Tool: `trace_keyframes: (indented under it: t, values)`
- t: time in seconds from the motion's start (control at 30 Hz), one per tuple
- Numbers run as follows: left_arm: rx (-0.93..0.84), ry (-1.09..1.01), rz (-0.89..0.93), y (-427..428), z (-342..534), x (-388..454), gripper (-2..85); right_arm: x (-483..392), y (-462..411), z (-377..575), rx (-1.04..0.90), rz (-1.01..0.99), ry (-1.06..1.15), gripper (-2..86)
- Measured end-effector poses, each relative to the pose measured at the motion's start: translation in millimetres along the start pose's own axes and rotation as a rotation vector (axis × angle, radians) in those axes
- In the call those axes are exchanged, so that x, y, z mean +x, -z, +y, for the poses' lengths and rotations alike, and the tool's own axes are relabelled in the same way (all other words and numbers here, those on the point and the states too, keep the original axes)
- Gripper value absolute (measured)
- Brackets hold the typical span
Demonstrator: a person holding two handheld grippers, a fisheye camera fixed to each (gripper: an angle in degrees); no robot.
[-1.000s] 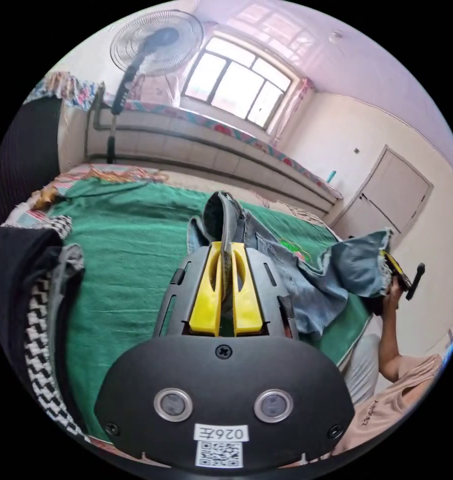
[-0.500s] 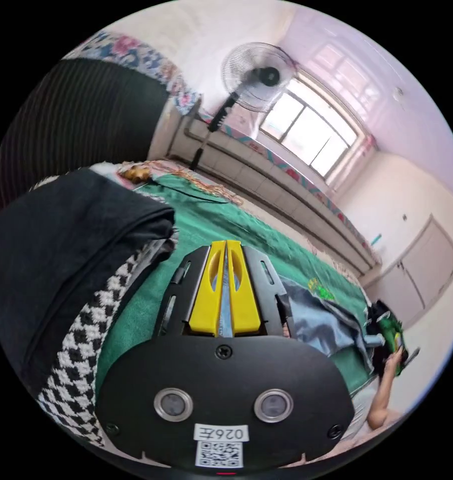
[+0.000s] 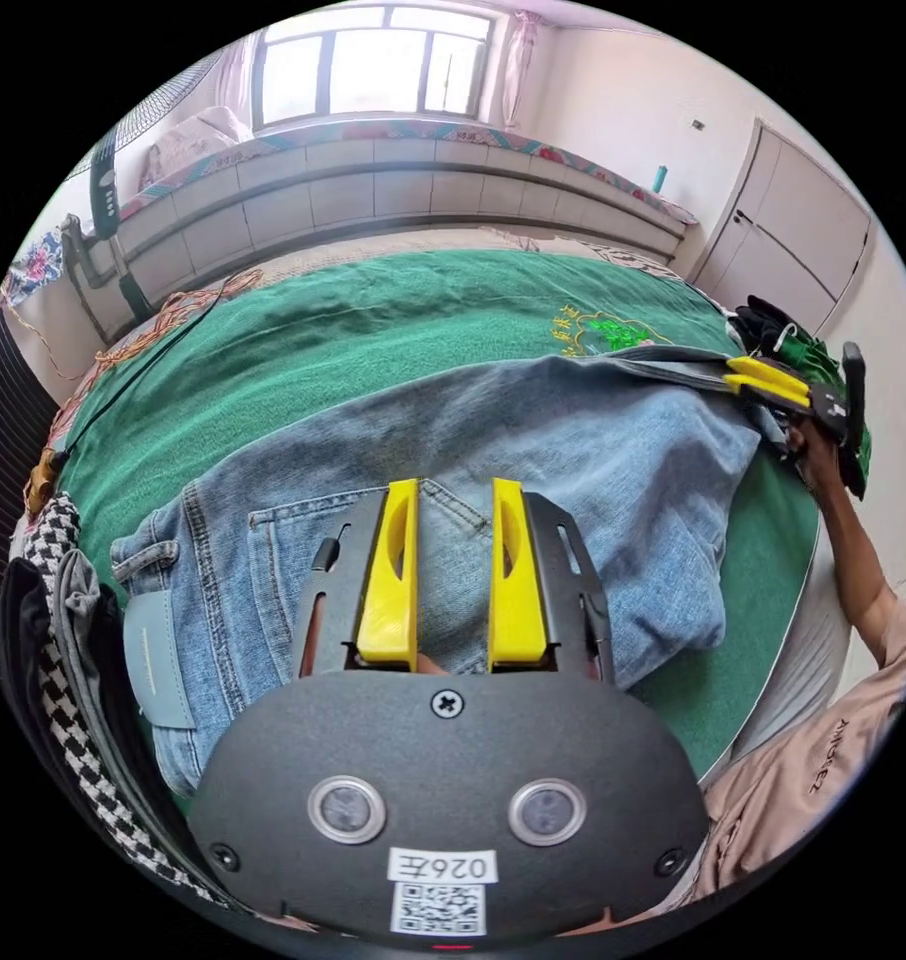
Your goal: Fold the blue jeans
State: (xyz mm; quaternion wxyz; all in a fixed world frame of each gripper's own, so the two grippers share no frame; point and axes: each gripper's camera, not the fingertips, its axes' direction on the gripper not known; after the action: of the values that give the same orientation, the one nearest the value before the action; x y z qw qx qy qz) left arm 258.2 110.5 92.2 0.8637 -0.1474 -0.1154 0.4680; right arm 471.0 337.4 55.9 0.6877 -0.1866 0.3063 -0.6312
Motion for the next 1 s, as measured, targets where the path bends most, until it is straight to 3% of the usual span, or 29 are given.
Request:
trace_keyframes:
  t: [0.27,0.37,0.47,0.7,0.83,1.0]
  values:
    - [0.027,0.048,0.011,21.3,-8.2,44.6,14.2,-59.9,-41.8,40.4,-0.062,0.096,0.098,6.3]
    - [0.028,0.005,-0.014,30.2,-12.9,78.6,14.1,-75.4,-44.5,54.3,-0.095,0.157,0.093,1.7]
    - [0.088,-0.024,-0.079,51.3,-13.9,116.5,15.0,-83.3,-10.7,67.6,0.005,0.210,0.072,-1.1]
    - [0.267,-0.197,-0.354,96.1,-10.3,233.6,22.0,-60.9,123.6,132.7,0.360,-0.042,-0.128,-1.6]
    - [0.227,-0.402,-0.578,88.3,-8.9,324.5,23.7,-76.8,174.2,170.9,0.440,-0.118,-0.079,-1.6]
    - [0.191,-0.578,-0.777,83.3,-3.4,416.4,19.0,-87.5,229.3,205.7,0.488,-0.306,0.103,-1.6]
